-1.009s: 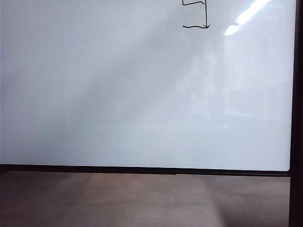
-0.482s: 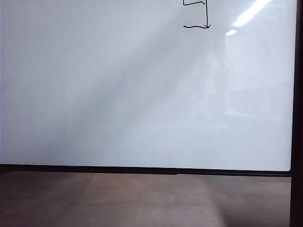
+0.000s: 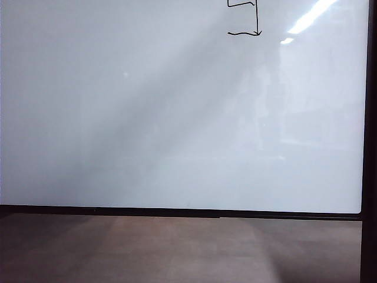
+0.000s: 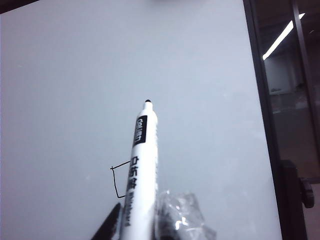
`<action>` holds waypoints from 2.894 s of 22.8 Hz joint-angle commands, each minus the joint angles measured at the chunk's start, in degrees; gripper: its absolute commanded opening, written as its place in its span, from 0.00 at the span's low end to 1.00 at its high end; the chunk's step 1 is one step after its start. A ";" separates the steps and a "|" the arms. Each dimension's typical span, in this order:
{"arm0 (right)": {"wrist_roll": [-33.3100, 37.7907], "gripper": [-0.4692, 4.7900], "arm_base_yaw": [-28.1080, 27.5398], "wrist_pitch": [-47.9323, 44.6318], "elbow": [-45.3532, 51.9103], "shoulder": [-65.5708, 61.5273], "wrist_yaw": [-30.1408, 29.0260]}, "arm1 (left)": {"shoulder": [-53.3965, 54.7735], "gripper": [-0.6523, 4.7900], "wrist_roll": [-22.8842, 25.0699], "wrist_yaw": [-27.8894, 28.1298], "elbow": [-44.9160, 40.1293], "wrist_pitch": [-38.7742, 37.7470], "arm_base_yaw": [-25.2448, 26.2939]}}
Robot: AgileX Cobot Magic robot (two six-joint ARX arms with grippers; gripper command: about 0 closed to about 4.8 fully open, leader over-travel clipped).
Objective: Reach to the right to find the marker pen, pick it up, and write the number 9 on the whiteboard.
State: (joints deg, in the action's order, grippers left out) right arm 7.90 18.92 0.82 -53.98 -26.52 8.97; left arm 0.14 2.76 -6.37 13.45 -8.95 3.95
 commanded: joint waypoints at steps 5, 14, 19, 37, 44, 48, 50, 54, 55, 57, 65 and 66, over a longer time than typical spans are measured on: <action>-0.81 0.08 -0.04 -0.46 -0.33 -0.07 -0.02 | 0.09 0.11 -0.17 -0.31 -10.36 2.47 -3.34; -0.85 0.08 -0.04 1.03 -0.31 -0.07 0.20 | 0.09 0.11 -0.17 0.11 -12.96 -0.68 -9.31; -0.83 0.08 -0.04 1.11 -0.31 -0.07 0.20 | 0.09 0.11 -0.17 0.07 -12.94 0.09 -9.68; -0.70 0.08 -0.04 1.01 -0.33 0.11 0.17 | 0.09 0.11 -0.17 0.11 -12.94 11.23 -9.18; -5.18 0.08 -0.09 5.53 -0.31 3.30 2.91 | 0.09 0.11 -0.17 0.11 -12.96 11.17 -9.20; -5.22 0.08 -0.09 9.57 1.33 6.69 2.93 | 0.09 0.11 -0.20 0.11 -12.94 11.19 -9.20; -5.22 0.08 -0.09 10.60 3.32 8.87 2.93 | 0.09 0.11 -0.17 0.11 -12.96 11.17 -9.20; -5.16 0.08 -0.09 10.71 8.00 13.46 2.89 | 0.09 0.11 -0.17 0.11 -12.94 11.19 -9.20; -5.05 0.08 -0.07 10.82 8.76 14.64 2.86 | 0.09 0.11 -0.17 0.11 -12.96 11.19 -9.20; -4.98 0.08 -0.07 11.80 9.33 16.28 2.80 | 0.09 0.11 -0.17 0.11 -12.96 11.19 -9.20; -5.33 0.10 -0.09 19.04 9.51 22.18 2.93 | 0.09 0.11 -0.17 0.11 -12.94 11.19 -9.20; -5.31 0.10 -0.09 19.39 9.51 22.67 2.91 | 0.09 0.11 -0.17 0.11 -12.96 11.19 -9.20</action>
State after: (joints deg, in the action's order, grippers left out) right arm 2.85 18.87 19.79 -44.31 -4.71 11.84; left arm 0.19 2.76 -6.22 0.45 1.74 -5.26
